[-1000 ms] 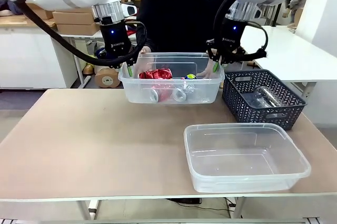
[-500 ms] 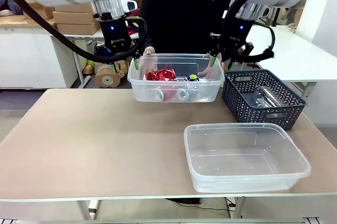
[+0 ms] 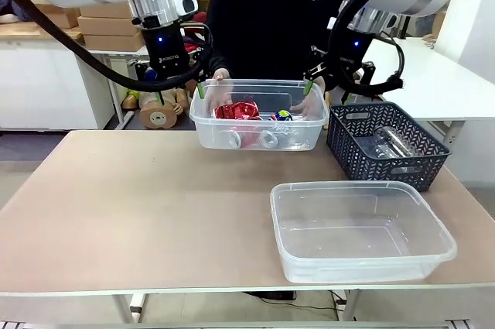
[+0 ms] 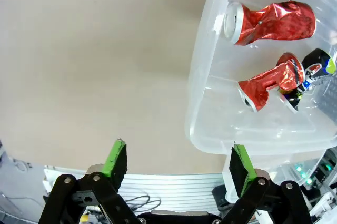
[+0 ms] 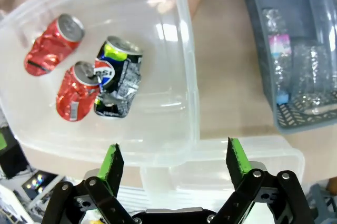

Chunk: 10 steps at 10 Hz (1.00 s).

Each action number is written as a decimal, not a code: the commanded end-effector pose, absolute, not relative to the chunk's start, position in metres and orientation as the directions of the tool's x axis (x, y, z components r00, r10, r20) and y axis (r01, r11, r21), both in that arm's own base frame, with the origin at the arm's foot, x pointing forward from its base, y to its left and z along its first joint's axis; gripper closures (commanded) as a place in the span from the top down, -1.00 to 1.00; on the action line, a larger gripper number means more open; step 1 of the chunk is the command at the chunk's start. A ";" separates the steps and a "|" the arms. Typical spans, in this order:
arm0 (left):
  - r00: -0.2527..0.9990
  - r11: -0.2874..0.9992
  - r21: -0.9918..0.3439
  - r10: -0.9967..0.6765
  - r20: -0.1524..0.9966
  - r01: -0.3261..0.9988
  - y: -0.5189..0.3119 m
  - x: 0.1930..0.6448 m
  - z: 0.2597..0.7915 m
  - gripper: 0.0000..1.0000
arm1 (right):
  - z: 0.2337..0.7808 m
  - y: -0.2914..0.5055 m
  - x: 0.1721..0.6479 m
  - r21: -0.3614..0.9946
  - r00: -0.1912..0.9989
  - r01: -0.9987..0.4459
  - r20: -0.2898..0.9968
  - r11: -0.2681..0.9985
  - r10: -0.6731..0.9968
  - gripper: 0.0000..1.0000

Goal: Sort the waste into each basket.
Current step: Release the Organizing box you were holding, then pick up the Organizing box on the right side of the table and lift it.

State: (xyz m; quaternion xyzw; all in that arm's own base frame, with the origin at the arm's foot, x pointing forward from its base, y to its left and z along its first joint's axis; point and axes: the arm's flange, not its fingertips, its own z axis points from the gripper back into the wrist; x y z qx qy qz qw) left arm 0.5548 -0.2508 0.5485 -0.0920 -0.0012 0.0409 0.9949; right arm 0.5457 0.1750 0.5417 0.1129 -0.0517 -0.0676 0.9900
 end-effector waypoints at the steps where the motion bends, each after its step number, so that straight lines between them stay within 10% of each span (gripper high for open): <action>1: 0.998 0.977 -0.205 0.057 -0.017 -0.059 -0.242 0.550 0.542 1.00 | 0.529 0.178 0.558 0.099 0.979 0.188 0.061 0.977 -0.195 1.00; 7: 0.997 0.980 -0.184 0.076 -0.008 -0.076 -0.253 0.555 0.547 1.00 | 0.539 0.175 0.546 0.204 0.984 0.138 0.084 0.969 -0.158 1.00; 10: 0.996 0.987 -0.140 -0.081 -0.032 0.076 -0.283 0.449 0.542 1.00 | 0.557 0.111 0.417 0.133 0.992 -0.105 0.081 0.986 0.095 1.00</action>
